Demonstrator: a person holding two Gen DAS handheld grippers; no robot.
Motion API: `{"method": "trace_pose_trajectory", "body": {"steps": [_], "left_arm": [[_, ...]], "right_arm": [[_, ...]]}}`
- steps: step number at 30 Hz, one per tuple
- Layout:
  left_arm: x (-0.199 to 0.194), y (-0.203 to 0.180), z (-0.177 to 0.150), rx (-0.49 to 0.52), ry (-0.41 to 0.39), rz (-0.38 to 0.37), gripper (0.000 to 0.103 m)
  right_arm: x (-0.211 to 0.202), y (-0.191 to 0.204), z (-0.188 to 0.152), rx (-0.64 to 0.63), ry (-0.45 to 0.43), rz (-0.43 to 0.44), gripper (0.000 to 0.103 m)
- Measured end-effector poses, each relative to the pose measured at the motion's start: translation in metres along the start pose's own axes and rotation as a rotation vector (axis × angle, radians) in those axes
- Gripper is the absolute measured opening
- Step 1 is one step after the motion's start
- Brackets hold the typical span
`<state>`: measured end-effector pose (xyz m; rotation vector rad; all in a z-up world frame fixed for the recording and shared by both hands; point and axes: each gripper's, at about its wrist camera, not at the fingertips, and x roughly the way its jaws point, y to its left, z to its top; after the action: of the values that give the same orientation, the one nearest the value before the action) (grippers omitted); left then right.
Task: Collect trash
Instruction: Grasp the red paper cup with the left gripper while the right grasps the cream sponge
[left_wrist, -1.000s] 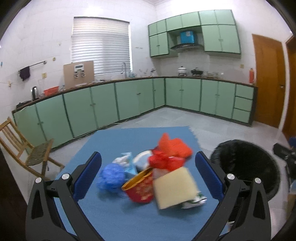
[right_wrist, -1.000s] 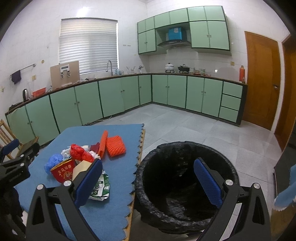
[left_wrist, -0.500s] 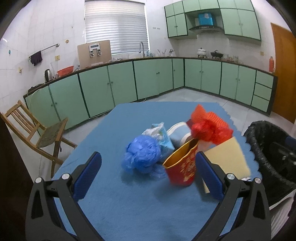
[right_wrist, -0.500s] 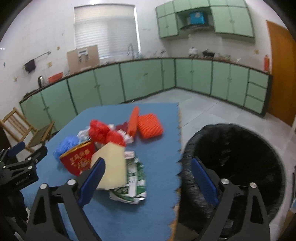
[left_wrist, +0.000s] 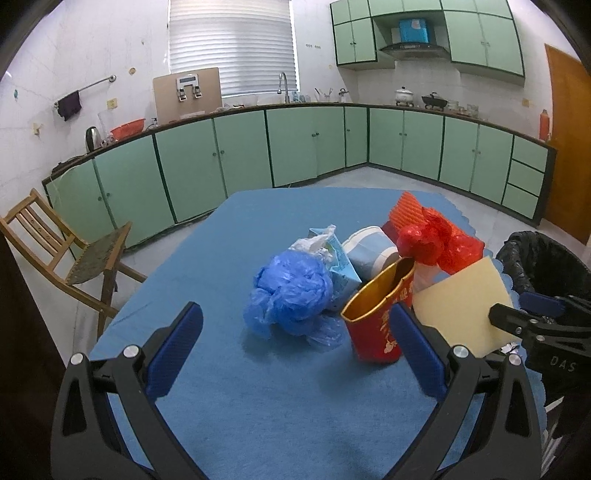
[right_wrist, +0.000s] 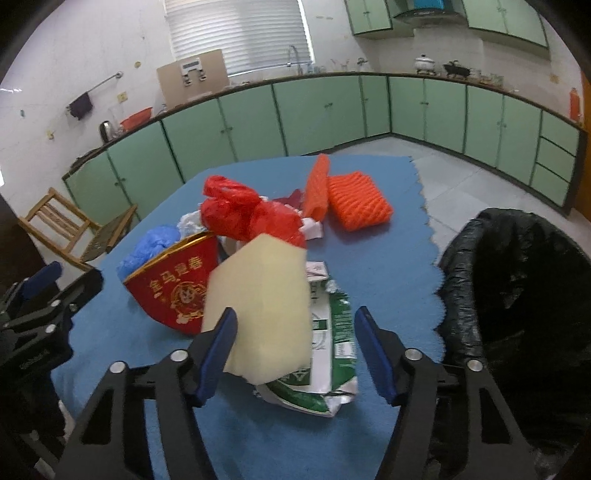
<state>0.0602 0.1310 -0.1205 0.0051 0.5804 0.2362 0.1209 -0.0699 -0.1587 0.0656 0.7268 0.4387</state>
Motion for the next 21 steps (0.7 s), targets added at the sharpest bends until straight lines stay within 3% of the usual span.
{"method": "trace_pose_trajectory", "body": {"steps": [3, 9, 11, 21], "left_arm": [[0.004, -0.003, -0.001, -0.002, 0.006, -0.022, 0.098], [0.015, -0.013, -0.003, 0.013, 0.022, -0.067, 0.093], [0.020, -0.016, -0.005, 0.018, 0.031, -0.080, 0.082], [0.042, -0.029, -0.014, 0.068, 0.092, -0.164, 0.052]], "right_arm": [[0.000, 0.000, 0.001, -0.008, 0.011, 0.065, 0.041], [-0.005, -0.003, -0.002, -0.011, 0.012, 0.104, 0.036], [-0.004, -0.005, -0.003, -0.001, 0.011, 0.111, 0.035], [-0.002, -0.009, 0.001, 0.010, 0.023, 0.126, 0.035]]}}
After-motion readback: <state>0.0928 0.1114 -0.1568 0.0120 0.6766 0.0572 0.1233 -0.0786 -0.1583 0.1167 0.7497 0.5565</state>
